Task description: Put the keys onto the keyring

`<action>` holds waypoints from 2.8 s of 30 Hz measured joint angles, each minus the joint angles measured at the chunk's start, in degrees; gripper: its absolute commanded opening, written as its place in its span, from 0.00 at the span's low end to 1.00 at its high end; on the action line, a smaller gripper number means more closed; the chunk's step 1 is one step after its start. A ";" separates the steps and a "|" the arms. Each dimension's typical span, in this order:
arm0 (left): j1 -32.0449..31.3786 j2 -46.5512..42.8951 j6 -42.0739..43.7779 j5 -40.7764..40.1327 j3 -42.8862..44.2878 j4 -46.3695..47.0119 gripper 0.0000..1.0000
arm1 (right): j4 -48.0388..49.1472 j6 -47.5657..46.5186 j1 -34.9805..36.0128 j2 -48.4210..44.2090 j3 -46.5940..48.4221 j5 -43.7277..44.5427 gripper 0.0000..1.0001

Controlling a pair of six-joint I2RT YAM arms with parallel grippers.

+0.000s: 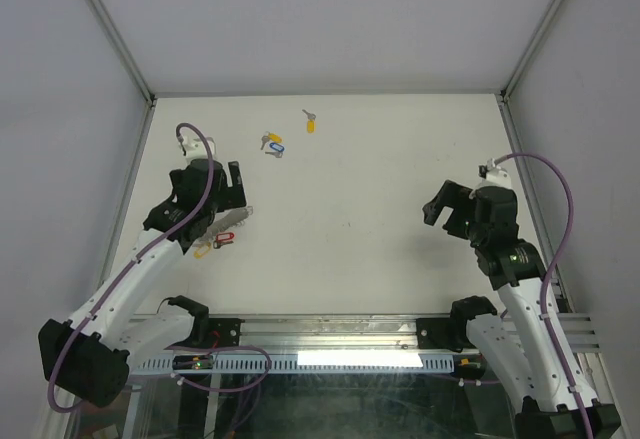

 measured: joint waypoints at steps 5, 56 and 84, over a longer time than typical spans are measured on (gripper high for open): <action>0.37 1.92 -0.55 1.22 1.46 -0.46 0.99 | 0.00 1.05 -0.37 0.11 0.98 -2.29 1.00; 6.45 73.42 10.91 11.89 57.55 7.85 0.68 | 2.84 2.23 -0.87 6.21 -0.11 -16.46 0.98; 5.81 81.13 12.79 13.70 64.83 7.96 0.49 | 3.67 2.01 -0.87 7.02 -0.98 -17.53 0.98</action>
